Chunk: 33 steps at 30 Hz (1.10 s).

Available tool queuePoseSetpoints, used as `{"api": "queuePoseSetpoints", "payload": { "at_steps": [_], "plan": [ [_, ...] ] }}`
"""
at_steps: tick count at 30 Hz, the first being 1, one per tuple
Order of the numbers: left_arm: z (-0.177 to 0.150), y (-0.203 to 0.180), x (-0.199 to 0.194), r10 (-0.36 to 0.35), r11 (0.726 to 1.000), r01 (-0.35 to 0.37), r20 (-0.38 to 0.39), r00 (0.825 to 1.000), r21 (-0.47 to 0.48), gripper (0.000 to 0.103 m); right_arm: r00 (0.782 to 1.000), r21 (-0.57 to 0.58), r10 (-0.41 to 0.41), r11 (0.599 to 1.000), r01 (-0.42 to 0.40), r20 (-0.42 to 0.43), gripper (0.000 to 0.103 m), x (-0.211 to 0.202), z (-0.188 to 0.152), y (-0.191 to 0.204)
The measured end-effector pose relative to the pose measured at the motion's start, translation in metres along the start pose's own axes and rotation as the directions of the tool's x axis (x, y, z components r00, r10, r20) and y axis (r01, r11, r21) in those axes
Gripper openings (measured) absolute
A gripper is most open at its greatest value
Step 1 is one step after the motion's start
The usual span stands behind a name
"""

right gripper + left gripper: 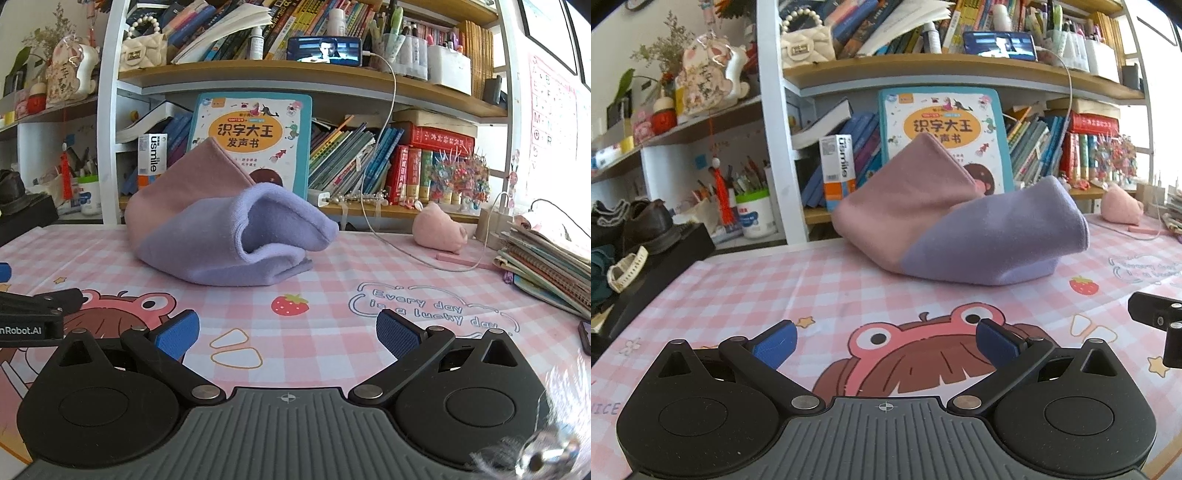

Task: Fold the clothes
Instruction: 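Approach the crumpled lavender-and-pink sweater with both tools open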

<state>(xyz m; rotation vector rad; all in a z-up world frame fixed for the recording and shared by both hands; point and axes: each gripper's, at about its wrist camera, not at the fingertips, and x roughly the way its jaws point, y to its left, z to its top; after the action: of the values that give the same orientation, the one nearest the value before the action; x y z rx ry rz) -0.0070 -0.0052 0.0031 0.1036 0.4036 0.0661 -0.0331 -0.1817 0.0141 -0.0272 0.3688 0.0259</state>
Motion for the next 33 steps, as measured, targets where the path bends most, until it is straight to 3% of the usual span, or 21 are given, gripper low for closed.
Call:
{"api": "queuePoseSetpoints", "payload": {
  "at_steps": [12,19,33],
  "plan": [
    [-0.001,-0.002,-0.008,0.036,0.999,-0.036,0.050,0.998,0.004,0.103,1.000,-0.033,0.021,0.999,-0.020,0.014,0.103,-0.003,0.001,0.005],
    [0.000,-0.006,-0.001,0.038,0.999,-0.039,0.017,0.999,0.033,0.103,0.999,-0.054,0.034,0.998,-0.033,0.020,0.103,-0.004,0.002,0.009],
    [-0.002,0.002,-0.016,0.057,0.998,-0.055,0.109,0.992,-0.020,0.103,0.996,-0.121,0.066,0.991,-0.060,0.052,0.103,-0.010,0.001,0.019]
  ]
}}
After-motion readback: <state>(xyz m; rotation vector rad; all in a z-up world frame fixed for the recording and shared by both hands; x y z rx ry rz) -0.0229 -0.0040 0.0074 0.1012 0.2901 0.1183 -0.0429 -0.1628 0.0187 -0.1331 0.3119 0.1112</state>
